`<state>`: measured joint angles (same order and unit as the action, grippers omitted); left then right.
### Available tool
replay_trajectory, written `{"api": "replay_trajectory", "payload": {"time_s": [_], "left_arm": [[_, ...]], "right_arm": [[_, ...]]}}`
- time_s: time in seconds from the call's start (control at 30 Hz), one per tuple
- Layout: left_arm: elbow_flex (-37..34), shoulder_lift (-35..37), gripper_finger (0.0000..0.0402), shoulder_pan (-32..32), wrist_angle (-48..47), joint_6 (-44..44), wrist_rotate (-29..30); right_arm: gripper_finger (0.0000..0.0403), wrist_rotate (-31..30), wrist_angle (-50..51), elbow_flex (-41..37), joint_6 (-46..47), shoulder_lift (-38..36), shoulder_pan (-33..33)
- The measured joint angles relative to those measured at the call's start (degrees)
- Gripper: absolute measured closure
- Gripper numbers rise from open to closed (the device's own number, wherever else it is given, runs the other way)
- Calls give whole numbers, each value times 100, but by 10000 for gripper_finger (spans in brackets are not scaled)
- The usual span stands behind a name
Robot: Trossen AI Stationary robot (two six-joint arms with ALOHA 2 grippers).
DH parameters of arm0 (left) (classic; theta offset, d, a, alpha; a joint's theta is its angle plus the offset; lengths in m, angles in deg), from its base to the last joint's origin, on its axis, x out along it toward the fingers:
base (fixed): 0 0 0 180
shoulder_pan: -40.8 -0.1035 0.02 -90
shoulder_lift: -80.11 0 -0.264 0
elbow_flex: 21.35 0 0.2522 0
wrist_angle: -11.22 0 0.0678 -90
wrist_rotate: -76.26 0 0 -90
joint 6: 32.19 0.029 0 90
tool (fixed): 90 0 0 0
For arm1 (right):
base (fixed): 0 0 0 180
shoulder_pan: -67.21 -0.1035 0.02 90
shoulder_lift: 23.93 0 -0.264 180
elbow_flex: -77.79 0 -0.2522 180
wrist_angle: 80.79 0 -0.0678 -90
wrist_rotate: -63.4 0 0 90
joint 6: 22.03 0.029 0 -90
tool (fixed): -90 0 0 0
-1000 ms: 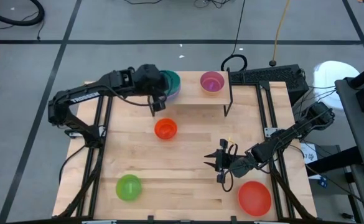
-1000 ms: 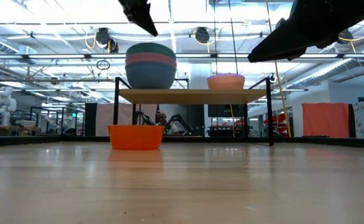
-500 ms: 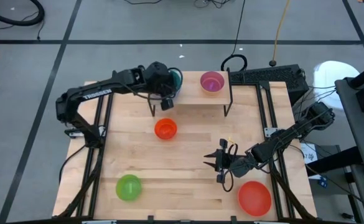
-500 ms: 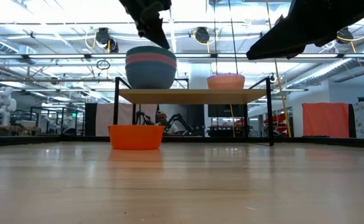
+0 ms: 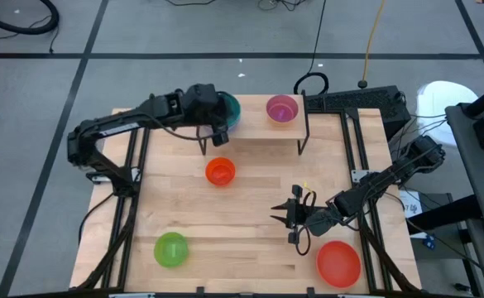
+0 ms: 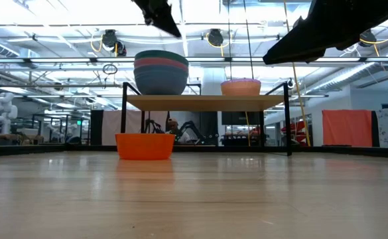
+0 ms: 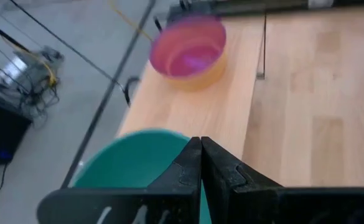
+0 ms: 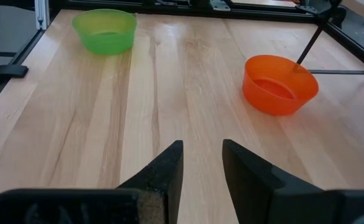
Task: Place and stack bowls onto a shelf
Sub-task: Stack the top orange bowl on top of the purple bowl on the shelf
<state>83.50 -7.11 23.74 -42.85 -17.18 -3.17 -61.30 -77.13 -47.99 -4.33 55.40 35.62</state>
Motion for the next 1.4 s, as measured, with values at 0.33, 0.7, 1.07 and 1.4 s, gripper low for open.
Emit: {"api": "replay_trajectory", "payload": {"time_s": [0.33,0.7,1.07,1.4], "left_arm": [[7,725,392,814,-909,-612,-9],[-1522,1012,392,2426,-476,-1616,360],[-3416,1579,392,3436,1171,-2803,1142],[-4881,2122,392,4023,2382,-3446,1847]], "right_arm": [[296,20,-17,-2,120,0,-2],[296,75,-413,-2,-28,0,477],[296,1551,-662,576,-976,36,1693],[296,2478,-554,1719,-1672,1170,2473]]}}
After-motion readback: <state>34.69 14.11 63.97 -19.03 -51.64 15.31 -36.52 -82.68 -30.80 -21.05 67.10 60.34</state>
